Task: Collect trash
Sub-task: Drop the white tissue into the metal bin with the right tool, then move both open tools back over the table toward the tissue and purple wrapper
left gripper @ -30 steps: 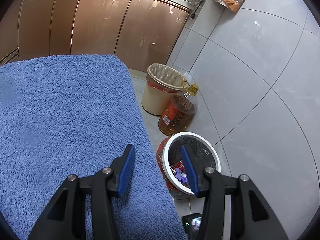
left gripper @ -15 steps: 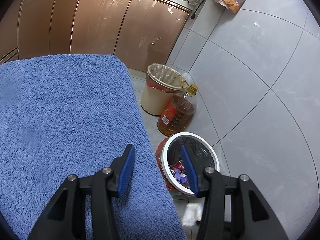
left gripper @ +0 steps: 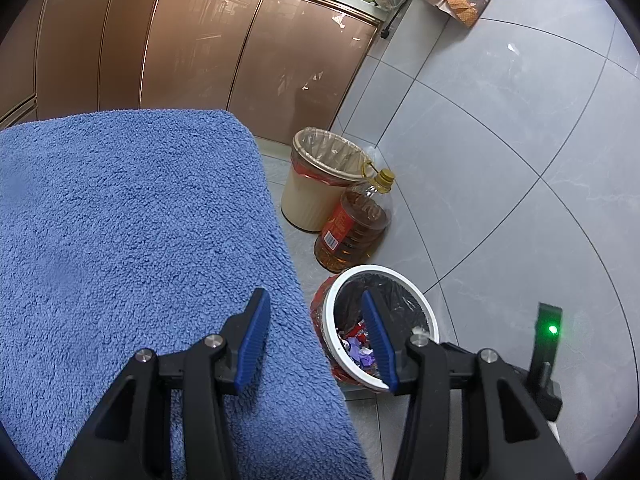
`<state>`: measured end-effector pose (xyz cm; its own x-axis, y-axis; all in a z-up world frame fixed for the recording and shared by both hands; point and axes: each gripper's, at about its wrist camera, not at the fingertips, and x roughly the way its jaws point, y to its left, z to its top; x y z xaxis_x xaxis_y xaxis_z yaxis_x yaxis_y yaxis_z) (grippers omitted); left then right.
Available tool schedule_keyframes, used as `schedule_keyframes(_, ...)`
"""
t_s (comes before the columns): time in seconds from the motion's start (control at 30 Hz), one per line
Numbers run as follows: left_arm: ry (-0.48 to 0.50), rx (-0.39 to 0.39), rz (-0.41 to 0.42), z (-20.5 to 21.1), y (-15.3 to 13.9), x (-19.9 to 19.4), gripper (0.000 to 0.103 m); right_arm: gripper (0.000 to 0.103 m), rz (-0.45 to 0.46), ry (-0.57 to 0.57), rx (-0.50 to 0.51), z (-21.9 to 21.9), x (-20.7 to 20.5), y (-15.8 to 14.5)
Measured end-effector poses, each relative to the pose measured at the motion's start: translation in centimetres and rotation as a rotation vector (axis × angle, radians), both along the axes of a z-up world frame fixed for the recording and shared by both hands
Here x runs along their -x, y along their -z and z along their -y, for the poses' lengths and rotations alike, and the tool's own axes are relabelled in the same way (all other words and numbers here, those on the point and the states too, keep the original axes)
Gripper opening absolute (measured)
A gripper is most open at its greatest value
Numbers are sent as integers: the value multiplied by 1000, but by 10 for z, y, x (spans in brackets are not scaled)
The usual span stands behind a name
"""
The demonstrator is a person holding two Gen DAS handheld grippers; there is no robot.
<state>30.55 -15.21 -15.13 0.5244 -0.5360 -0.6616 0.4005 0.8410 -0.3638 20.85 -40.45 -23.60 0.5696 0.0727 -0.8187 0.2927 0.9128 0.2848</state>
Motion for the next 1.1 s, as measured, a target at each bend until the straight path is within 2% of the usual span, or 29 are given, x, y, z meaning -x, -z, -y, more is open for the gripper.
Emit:
schedule_keyframes(0.07,-1,-2,5,0,-1,1,46,19,-19,16,23,1,-5,2)
schedule_keyframes(0.27,-5,-29,41,7,-7,6,46,23,7,31,31,5,8,-22)
schedule_keyframes(0.4,14,-101,110,24,-20,20,46,26,67,19,68,-6,26,-60)
schedule_keyframes(0.57,35,-118,221,25,-63,54,46,34,168,5,82,-27,50,-114)
schedule_keyframes(0.67,-3,-112,262,6,-89,74,46,40,231,-22,101,-43,63,-147)
schedule_keyframes(0.8,-91,-115,295,-32,-114,98,55,47,314,-73,101,-70,80,-184)
schedule_keyframes(0.97,-204,-198,363,-88,-137,135,63,57,399,-172,124,-116,98,-218)
schedule_keyframes(1.1,-308,-257,400,-132,-147,165,71,60,448,-249,137,-150,109,-232)
